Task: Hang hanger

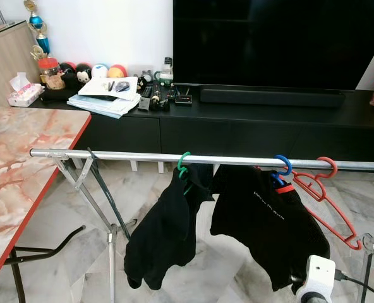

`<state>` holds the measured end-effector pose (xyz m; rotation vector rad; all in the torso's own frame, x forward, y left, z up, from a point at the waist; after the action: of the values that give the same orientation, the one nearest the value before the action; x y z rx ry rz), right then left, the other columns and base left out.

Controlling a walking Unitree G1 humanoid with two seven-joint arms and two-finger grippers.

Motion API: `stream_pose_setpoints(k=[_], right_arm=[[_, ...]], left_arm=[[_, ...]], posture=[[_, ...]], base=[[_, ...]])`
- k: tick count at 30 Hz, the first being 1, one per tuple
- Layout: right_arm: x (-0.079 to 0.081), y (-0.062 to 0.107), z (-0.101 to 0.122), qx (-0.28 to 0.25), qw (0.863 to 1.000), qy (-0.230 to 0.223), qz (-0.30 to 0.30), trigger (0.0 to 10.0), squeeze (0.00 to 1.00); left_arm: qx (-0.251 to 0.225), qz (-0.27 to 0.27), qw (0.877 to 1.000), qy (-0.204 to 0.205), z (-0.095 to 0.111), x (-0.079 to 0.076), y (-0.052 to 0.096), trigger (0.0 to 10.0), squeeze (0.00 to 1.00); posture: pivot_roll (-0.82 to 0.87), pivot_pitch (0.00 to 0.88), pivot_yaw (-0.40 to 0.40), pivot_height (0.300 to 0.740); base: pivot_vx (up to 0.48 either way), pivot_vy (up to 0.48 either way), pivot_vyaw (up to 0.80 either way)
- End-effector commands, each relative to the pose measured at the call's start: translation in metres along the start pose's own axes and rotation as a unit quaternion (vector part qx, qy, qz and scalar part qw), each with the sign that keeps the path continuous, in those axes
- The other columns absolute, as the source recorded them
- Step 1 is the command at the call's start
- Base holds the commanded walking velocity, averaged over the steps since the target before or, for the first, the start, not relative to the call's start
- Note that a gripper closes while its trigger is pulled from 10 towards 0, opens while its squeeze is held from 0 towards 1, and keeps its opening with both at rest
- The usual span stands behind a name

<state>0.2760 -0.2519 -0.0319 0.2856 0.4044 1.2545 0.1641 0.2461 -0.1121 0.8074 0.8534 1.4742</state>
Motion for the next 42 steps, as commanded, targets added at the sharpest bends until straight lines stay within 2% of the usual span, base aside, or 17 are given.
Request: stream_pose_setpoints(k=[1, 3, 4, 6, 7, 10, 14, 15, 17, 18, 20, 26, 35, 39, 42], right_arm=[[0.000, -0.004, 0.017, -0.037, 0.999, -0.003, -0.004, 10.0, 1.00], [-0.001, -0.004, 0.032, -0.081, 0.997, -0.002, -0.006, 10.0, 1.00], [-0.001, -0.004, 0.032, -0.081, 0.997, -0.002, -0.006, 10.0, 1.00], [-0.006, -0.005, 0.058, -0.143, 0.990, -0.005, -0.021, 10.0, 1.00], [-0.006, -0.005, 0.058, -0.143, 0.990, -0.005, -0.021, 10.0, 1.00], [-0.009, -0.002, 0.099, -0.219, 0.975, -0.002, -0.038, 10.0, 1.00], [-0.009, -0.004, 0.113, -0.231, 0.972, 0.006, -0.043, 10.0, 1.00], [-0.008, -0.007, 0.111, -0.215, 0.975, 0.018, -0.043, 10.0, 0.90], [-0.007, -0.009, 0.110, -0.204, 0.978, 0.027, -0.044, 10.0, 0.90], [-0.005, -0.013, 0.106, -0.182, 0.982, 0.029, -0.040, 10.0, 0.00], [-0.004, -0.021, 0.099, -0.139, 0.989, 0.042, -0.039, 10.0, 0.00], [-0.006, -0.026, 0.098, -0.101, 0.993, 0.036, -0.042, 10.0, 0.00], [-0.008, -0.031, 0.106, -0.079, 0.995, 0.039, -0.041, 10.0, 0.00], [-0.022, -0.034, 0.092, -0.021, 0.997, 0.038, -0.061, 10.0, 0.00], [-0.023, -0.034, 0.086, 0.002, 0.998, 0.027, -0.056, 10.0, 0.00]], left_arm=[[0.016, 0.003, 1.000, -0.007, -0.006, 0.004, 0.001, 10.0, 0.00], [0.016, 0.002, 1.000, -0.008, -0.006, 0.004, 0.001, 10.0, 0.00], [0.016, 0.002, 1.000, -0.008, -0.006, 0.004, 0.001, 10.0, 0.00], [0.016, 0.002, 1.000, -0.008, -0.006, 0.004, 0.001, 10.0, 0.00], [0.016, 0.002, 1.000, -0.008, -0.006, 0.004, 0.001, 10.0, 0.00], [0.016, 0.001, 1.000, -0.008, -0.006, 0.003, 0.001, 10.0, 0.00], [0.017, 0.001, 1.000, -0.008, -0.006, 0.004, 0.001, 10.0, 0.00], [0.017, 0.001, 1.000, -0.008, -0.006, 0.004, 0.001, 10.0, 0.00], [0.017, 0.001, 1.000, -0.008, -0.006, 0.004, 0.001, 10.0, 0.00], [0.017, 0.001, 1.000, -0.008, -0.006, 0.004, 0.001, 10.0, 0.00], [0.018, 0.000, 1.000, -0.008, -0.006, 0.004, 0.001, 10.0, 0.00], [0.020, -0.001, 1.000, -0.008, -0.006, 0.004, 0.001, 10.0, 0.00], [0.022, -0.003, 1.000, -0.007, -0.007, 0.004, 0.001, 10.0, 0.00], [0.025, -0.006, 1.000, -0.007, -0.007, 0.003, 0.001, 10.0, 0.00], [0.026, -0.007, 1.000, -0.007, -0.007, 0.003, 0.001, 10.0, 0.00]], posture=[[0.18, 0.031, -0.007, 0.740], [0.18, 0.034, -0.008, 0.740], [0.18, 0.034, -0.008, 0.740], [0.18, 0.035, -0.009, 0.740], [0.18, 0.035, -0.009, 0.740], [0.18, 0.034, -0.009, 0.740], [0.18, 0.033, -0.010, 0.740], [0.18, 0.033, -0.010, 0.740], [0.18, 0.033, -0.010, 0.740], [0.18, 0.032, -0.009, 0.740], [0.18, 0.033, -0.007, 0.740], [0.19, 0.036, -0.004, 0.740], [0.19, 0.039, -0.003, 0.740], [0.19, 0.044, -0.004, 0.740], [0.18, 0.045, -0.002, 0.740]], base=[[0.000, 0.000, 0.00], [0.000, 0.000, 0.00], [0.000, 0.000, 0.00], [0.000, 0.000, 0.00], [0.000, 0.000, 0.00], [0.000, 0.000, 0.00], [0.000, 0.000, 0.00], [0.000, 0.000, 0.00], [0.000, 0.000, 0.00], [0.000, 0.000, 0.00], [0.000, 0.000, 0.00], [0.000, 0.000, 0.00], [0.000, 0.000, 0.00], [0.000, 0.000, 0.00], [0.000, 0.000, 0.00]])
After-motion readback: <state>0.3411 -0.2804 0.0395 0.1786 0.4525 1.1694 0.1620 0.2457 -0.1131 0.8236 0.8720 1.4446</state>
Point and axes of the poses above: a point about 5 cm out from each wrist's last joint towards the gripper, its own y axis pointing back from the gripper into the wrist, its own z axis along the axis of the wrist's last joint, x = y × z, the point moved 3 cm from there along -y, pointing out of the wrist towards the gripper, and after that the axes turned 9 degrees about y, right-handed, at the moved point
